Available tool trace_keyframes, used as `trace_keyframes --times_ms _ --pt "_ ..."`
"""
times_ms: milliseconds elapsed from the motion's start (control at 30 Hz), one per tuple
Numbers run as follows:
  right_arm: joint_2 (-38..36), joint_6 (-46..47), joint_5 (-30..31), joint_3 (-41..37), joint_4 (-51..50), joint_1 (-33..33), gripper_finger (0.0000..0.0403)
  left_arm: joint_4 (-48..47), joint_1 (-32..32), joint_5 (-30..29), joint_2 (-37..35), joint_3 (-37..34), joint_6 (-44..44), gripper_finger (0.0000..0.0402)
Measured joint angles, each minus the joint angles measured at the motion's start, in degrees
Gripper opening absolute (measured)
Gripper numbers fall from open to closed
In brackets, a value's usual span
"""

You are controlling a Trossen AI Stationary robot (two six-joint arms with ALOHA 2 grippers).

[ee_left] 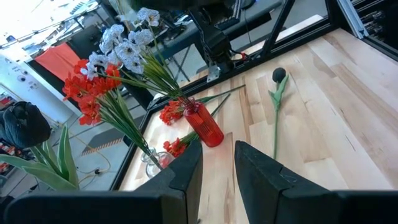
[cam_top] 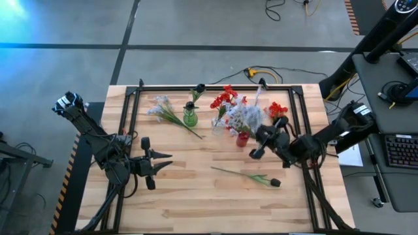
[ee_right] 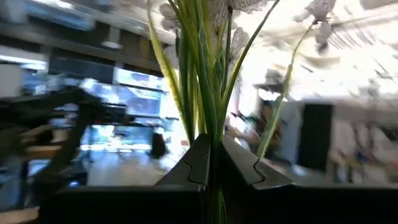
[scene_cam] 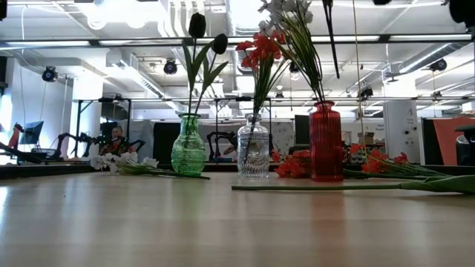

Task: Sort flowers into vase by color
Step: Put the bottom white flowers into the red vase

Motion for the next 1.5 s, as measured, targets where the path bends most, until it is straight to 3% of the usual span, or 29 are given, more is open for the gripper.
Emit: trace_keyframes --times_ms 233,433,500,600,667,833,1000,1267,1500 --pt "-4.88 2.21 -0.66 0.00 -3.28 -0.53 0.0013 0.01 0.05 0.00 0.00 0.04 0.02 0.0077" --pt "-16.32 19.81 -0.78 -0.15 -28.29 -2.74 0.0013 0.03 0.08 -0.02 0.00 0.11 0.51 0.0077" --pt "-19.66 25.88 -4.94 -0.16 -35.72 -4.62 0.0013 0.03 0.14 -0.02 -0.02 0.11 0.72 0.0077" --pt "-22.82 29.43 -16.06 -0.42 -39.89 -7.23 0.0013 0.17 0.42 -0.02 0.00 0.11 1.48 0.0077" --pt "-23.64 29.45 -20.56 -1.12 -39.58 -8.43 0.0013 0.68 0.71 -0.04 0.00 0.11 1.96 0.0077" --pt "-23.31 29.21 -21.29 -3.61 -39.04 -9.94 0.0013 0.99 1.13 -0.04 -0.02 0.55 2.07 0.0077" --pt "-20.14 25.49 -24.56 -6.76 -26.80 -10.10 0.0013 0.95 1.19 0.00 -0.02 0.55 2.89 0.0077" --pt "-13.62 21.54 -24.66 -11.03 -13.71 -10.11 0.0013 0.90 1.21 0.04 -0.02 0.55 3.05 0.0077" --pt "-10.80 18.68 -24.62 -10.86 -10.95 -10.24 0.0013 0.88 1.21 0.04 -0.02 0.55 3.08 0.0077"
